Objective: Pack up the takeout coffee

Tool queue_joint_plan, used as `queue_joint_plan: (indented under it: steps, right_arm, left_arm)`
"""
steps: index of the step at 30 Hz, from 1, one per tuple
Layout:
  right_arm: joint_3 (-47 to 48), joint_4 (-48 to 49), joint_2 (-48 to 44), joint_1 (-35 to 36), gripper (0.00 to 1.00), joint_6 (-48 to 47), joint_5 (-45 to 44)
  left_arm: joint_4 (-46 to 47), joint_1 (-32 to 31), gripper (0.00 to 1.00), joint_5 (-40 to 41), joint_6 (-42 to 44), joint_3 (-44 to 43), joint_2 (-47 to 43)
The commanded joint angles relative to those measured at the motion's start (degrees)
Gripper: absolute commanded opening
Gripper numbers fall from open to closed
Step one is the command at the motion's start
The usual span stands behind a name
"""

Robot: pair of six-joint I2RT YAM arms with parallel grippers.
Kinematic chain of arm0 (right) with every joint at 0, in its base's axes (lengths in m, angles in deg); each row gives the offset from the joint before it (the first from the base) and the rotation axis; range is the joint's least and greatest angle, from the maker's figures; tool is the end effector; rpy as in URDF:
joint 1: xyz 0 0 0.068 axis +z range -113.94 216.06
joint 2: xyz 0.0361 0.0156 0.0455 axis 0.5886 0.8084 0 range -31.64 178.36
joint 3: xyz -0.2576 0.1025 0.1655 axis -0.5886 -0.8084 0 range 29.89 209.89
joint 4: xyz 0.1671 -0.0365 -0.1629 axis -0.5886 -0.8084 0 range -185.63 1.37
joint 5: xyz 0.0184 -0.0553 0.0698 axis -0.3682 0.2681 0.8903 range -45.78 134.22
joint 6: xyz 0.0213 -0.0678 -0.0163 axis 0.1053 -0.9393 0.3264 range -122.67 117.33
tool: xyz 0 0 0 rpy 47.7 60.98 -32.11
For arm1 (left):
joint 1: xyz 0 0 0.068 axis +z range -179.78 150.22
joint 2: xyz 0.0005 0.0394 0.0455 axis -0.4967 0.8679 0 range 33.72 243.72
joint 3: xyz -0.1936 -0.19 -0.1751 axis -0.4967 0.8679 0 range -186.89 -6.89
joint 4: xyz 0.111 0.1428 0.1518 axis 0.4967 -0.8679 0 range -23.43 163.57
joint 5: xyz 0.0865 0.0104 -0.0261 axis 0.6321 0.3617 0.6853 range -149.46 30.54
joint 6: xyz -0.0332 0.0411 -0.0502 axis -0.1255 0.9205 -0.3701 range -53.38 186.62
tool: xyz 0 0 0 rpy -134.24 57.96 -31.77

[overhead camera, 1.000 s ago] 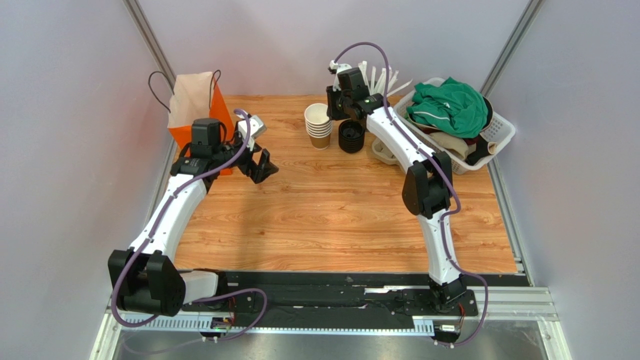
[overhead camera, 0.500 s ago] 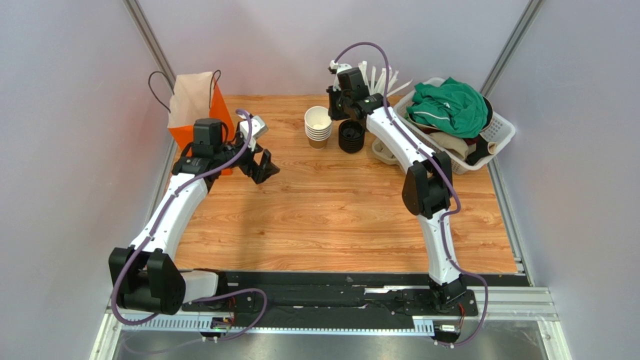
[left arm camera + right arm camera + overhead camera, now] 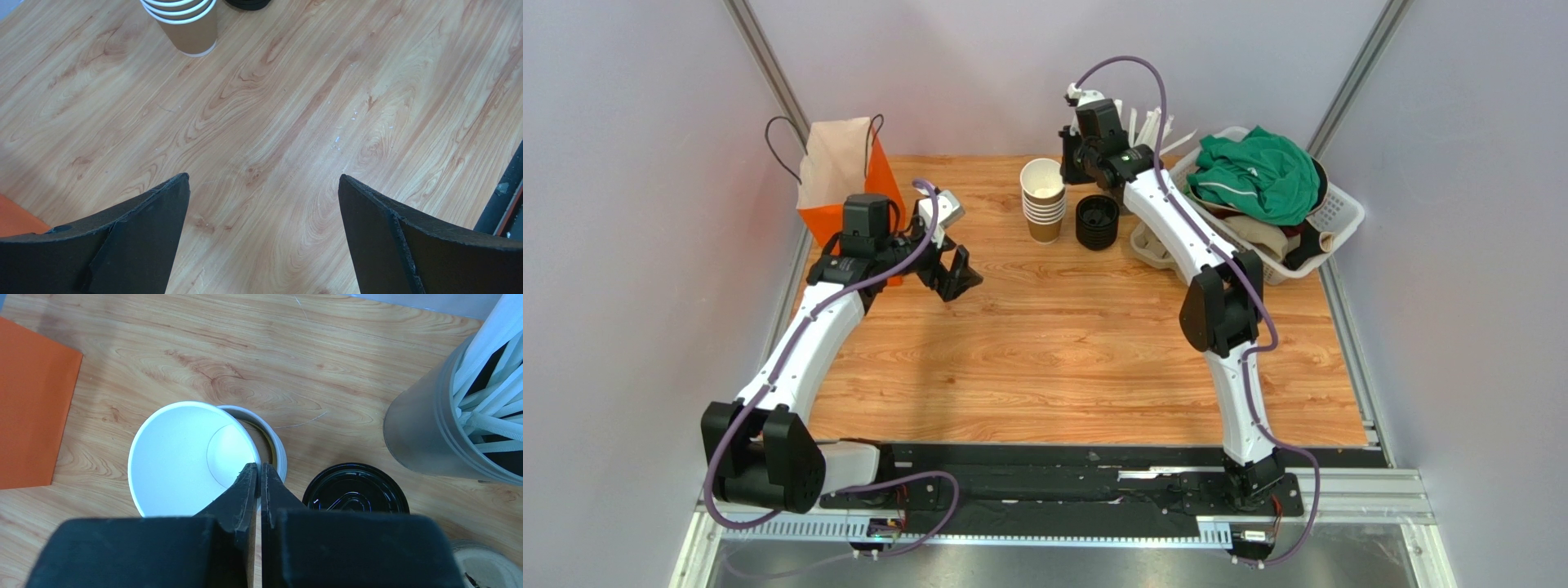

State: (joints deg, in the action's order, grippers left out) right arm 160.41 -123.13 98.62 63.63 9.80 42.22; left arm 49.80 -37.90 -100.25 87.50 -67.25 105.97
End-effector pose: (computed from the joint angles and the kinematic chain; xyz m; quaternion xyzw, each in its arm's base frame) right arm 0.4909 0.2540 0.3395 -0.1080 0.8772 0.1456 0.4445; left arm 0.2387 -0.0740 0.3579 0.3629 0.7675 -0.2605 0.4598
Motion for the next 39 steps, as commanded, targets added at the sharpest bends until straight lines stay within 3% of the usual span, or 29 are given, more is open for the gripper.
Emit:
queue_joint_plan:
  steps: [1, 9, 17, 23, 30, 39]
  right_arm:
    - [4.04, -0.39, -1.58, -0.06, 0.02, 1.42, -0.20]
    - [5.36, -2.50, -6.68, -0.15, 0.02, 0.98, 2.95]
    - [-4.38, -1.01, -18.44, -0.06, 0.03, -4.29, 3.40]
    - [-8.78, -6.19, -25.22, 0.90, 0.03, -7.19, 9.72]
    - [-33.27, 0.20, -34.71, 5.64, 0.04, -12.29, 13.42]
    - [-40.96, 3.21, -30.07, 9.07, 0.02, -14.75, 15.80]
  left_arm:
    - [1.80, -0.23, 0.99, -0.78, 0.47, -0.11, 0.44]
    - [2.32, -0.32, 0.99, -0.43, 0.21, -0.02, 0.61]
    - [3.20, -0.32, 0.99, 0.28, -0.41, 0.15, 0.70]
    - [3.73, -0.32, 0.99, 1.33, -1.11, 0.15, 0.53]
    - [5.93, -0.32, 0.99, 5.55, -3.21, 0.68, 0.88]
    - [6.54, -0.32, 0.99, 7.75, -3.74, 0.94, 0.35]
